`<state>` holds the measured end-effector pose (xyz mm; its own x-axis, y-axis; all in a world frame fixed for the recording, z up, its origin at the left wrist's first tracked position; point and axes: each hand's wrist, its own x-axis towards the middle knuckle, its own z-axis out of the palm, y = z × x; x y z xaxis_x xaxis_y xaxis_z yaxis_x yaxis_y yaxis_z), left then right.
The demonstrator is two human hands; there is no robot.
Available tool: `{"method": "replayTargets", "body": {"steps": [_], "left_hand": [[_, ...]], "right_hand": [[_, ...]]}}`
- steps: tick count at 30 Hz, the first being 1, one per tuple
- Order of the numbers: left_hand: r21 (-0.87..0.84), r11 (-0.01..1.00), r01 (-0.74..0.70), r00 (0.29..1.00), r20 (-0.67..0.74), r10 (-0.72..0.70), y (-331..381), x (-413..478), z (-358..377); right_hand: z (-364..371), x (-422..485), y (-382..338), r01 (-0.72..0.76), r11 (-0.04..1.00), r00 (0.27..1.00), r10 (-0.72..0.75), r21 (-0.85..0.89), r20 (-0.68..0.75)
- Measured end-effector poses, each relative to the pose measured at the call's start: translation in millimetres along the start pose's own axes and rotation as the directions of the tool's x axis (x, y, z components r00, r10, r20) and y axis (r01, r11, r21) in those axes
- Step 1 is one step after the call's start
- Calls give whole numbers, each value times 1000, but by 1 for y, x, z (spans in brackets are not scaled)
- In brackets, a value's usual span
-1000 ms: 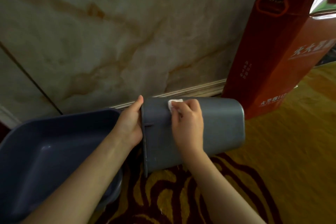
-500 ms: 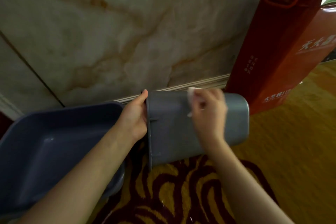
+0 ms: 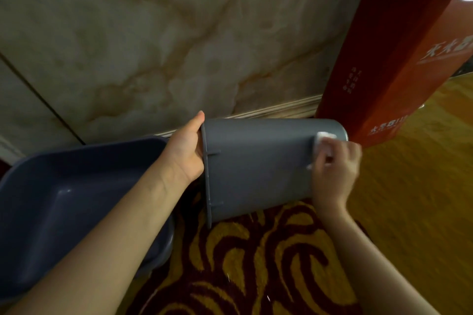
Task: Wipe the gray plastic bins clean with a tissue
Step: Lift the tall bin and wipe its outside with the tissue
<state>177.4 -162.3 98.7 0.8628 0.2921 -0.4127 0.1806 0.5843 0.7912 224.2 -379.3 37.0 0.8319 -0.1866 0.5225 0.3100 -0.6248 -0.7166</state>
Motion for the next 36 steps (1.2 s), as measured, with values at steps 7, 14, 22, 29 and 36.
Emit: {"method": "replayTargets", "body": {"steps": [7,14,22,29,36], "left_hand": [[18,1000,-14,1000,3,14,2,3,1],[34,996,-79,994,-66,82,-7,0,4],[65,963,-260,965,-13,261,-22,-6,9],[-80,990,-112,991,58,117,-55,-13,-13],[-97,993,69,995,77,-61,-67,-14,-27]], "right_hand": [[10,-88,-61,474,798,675,-601,373,428],[2,-67,-25,571,776,633,-624,267,458],[9,-43,-54,242,942,949,-281,234,147],[29,-61,-81,392,860,811,-491,327,318],[15,-30,-23,173,979,958,-193,109,214]]}}
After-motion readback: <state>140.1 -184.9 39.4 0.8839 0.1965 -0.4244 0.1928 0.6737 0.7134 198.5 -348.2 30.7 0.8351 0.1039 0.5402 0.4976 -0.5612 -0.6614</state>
